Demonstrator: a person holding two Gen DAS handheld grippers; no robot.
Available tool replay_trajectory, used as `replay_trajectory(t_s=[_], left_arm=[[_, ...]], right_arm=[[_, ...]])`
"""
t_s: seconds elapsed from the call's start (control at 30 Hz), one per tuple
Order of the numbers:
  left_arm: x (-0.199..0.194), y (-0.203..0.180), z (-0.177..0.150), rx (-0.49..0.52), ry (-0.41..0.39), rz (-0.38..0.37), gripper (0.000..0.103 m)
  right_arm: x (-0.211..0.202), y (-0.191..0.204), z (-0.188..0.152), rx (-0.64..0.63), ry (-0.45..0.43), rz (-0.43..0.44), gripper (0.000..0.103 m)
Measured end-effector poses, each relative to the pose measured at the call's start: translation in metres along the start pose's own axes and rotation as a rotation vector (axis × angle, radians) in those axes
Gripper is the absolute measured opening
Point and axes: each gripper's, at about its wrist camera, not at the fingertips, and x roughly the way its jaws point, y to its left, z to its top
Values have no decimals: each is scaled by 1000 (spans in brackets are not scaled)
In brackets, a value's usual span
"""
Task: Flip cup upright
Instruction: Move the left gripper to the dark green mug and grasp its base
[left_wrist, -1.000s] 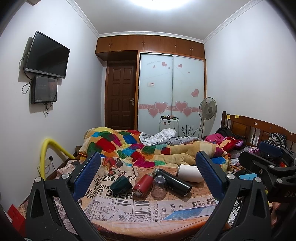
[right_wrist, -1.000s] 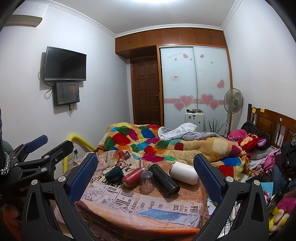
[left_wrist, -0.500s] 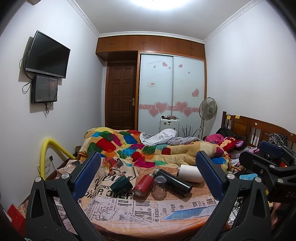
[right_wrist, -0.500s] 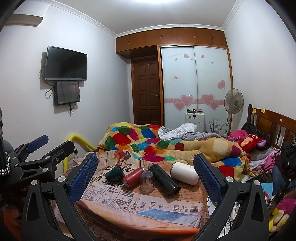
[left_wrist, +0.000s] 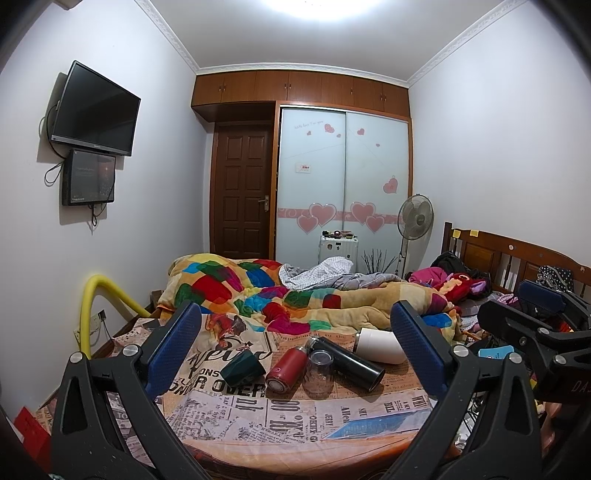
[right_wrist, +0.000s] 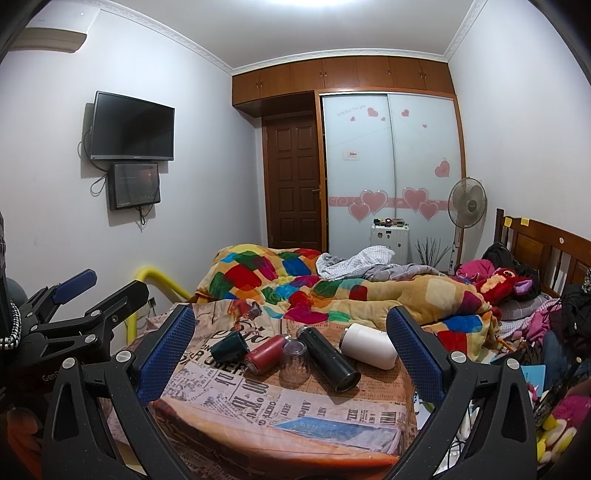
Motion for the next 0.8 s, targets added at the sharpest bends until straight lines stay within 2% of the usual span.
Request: replay_trajectory(t_s=[0.23, 0.43, 0.6, 0.8], left_arm=[[4, 3, -3, -2, 9, 2, 103], [26, 13, -13, -25, 57, 8, 103], [64, 33, -29, -49, 144, 32, 103], [142, 64, -69, -23, 341, 82, 103]], right_arm=[[2, 3, -5, -2, 5, 0, 103], [19, -5, -5, -1, 41, -5, 103], [35, -13, -12, 4, 90, -15, 103], [66, -22, -26, 14, 176, -32, 103]])
